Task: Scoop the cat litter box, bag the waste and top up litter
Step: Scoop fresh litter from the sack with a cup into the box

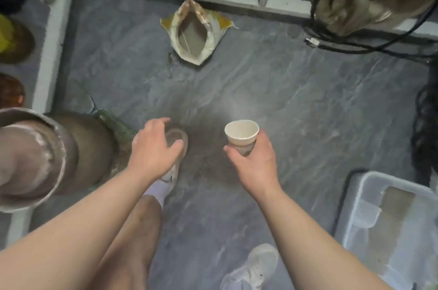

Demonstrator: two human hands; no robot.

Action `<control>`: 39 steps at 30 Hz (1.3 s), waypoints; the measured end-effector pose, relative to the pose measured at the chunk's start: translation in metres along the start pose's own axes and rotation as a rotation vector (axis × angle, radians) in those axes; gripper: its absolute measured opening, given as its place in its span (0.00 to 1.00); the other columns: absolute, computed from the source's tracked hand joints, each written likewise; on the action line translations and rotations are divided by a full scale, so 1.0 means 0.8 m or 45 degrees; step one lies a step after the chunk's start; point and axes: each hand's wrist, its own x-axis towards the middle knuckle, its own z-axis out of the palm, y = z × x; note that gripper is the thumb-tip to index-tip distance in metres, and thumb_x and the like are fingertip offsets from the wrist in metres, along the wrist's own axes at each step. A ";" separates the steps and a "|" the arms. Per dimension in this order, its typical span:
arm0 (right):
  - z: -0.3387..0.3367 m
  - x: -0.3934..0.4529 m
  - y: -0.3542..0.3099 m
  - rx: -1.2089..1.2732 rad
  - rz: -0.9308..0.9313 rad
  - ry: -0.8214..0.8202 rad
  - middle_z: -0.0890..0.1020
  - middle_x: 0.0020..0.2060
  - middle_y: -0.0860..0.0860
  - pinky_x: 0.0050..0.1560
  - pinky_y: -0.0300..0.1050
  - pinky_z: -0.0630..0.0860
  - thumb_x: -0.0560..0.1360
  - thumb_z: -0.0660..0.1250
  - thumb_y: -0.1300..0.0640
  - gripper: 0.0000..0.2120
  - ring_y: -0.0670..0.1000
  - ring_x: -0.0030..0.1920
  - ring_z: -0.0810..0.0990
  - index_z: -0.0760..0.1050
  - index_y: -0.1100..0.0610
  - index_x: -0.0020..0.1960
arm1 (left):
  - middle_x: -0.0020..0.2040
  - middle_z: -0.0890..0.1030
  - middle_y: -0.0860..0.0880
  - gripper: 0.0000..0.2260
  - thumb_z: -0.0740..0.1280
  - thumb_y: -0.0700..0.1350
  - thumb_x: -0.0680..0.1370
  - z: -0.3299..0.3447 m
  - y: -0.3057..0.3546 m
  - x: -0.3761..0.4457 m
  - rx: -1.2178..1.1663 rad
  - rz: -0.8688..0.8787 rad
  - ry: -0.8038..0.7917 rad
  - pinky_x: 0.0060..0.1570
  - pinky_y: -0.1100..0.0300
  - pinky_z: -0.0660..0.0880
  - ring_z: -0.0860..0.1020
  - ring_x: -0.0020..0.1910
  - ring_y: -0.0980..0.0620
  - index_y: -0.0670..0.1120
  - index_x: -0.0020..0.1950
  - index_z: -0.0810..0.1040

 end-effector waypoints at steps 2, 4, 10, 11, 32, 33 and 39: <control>0.039 0.050 -0.033 -0.031 -0.017 -0.012 0.79 0.54 0.50 0.51 0.38 0.70 0.68 0.78 0.51 0.23 0.49 0.53 0.78 0.71 0.51 0.57 | 0.70 0.73 0.40 0.28 0.69 0.51 0.77 -0.012 -0.014 0.053 -0.025 -0.015 -0.008 0.70 0.48 0.66 0.72 0.69 0.40 0.44 0.75 0.69; 0.073 0.099 -0.061 -0.046 -0.013 -0.008 0.80 0.53 0.53 0.52 0.45 0.76 0.66 0.77 0.51 0.23 0.53 0.53 0.80 0.71 0.51 0.56 | 0.69 0.74 0.40 0.29 0.69 0.54 0.76 -0.021 -0.025 0.105 -0.059 -0.044 -0.030 0.69 0.46 0.68 0.72 0.69 0.39 0.44 0.74 0.69; 0.144 0.219 -0.127 -0.109 0.113 -0.066 0.79 0.55 0.54 0.39 0.35 0.77 0.67 0.77 0.51 0.24 0.50 0.47 0.80 0.67 0.52 0.55 | 0.76 0.66 0.43 0.31 0.63 0.58 0.78 -0.045 -0.032 0.223 -0.135 -0.040 -0.119 0.71 0.46 0.66 0.67 0.74 0.40 0.49 0.78 0.62; 0.152 0.240 -0.135 -0.143 0.132 -0.075 0.78 0.54 0.54 0.33 0.30 0.72 0.69 0.77 0.52 0.24 0.50 0.44 0.79 0.66 0.53 0.54 | 0.75 0.67 0.43 0.30 0.64 0.56 0.77 -0.049 -0.030 0.243 -0.171 -0.032 -0.113 0.71 0.48 0.67 0.68 0.73 0.40 0.49 0.77 0.64; 0.257 0.458 -0.215 -0.764 0.101 0.025 0.80 0.59 0.60 0.58 0.46 0.74 0.76 0.68 0.40 0.27 0.59 0.62 0.79 0.78 0.61 0.61 | 0.66 0.74 0.40 0.16 0.58 0.59 0.69 -0.045 -0.002 0.503 -0.173 0.232 -0.517 0.62 0.46 0.74 0.75 0.65 0.40 0.50 0.48 0.74; 0.259 0.462 -0.219 -0.764 0.101 0.029 0.80 0.59 0.60 0.59 0.47 0.74 0.76 0.68 0.40 0.27 0.59 0.62 0.79 0.77 0.62 0.62 | 0.68 0.73 0.40 0.13 0.61 0.55 0.72 -0.046 -0.003 0.503 -0.171 0.226 -0.522 0.64 0.46 0.74 0.74 0.67 0.40 0.49 0.51 0.76; 0.271 0.491 -0.239 -0.786 0.092 0.075 0.82 0.59 0.58 0.61 0.48 0.75 0.77 0.68 0.43 0.24 0.59 0.62 0.80 0.77 0.61 0.62 | 0.73 0.68 0.43 0.27 0.57 0.55 0.69 -0.042 -0.009 0.507 -0.126 0.284 -0.500 0.66 0.44 0.72 0.71 0.70 0.41 0.46 0.63 0.77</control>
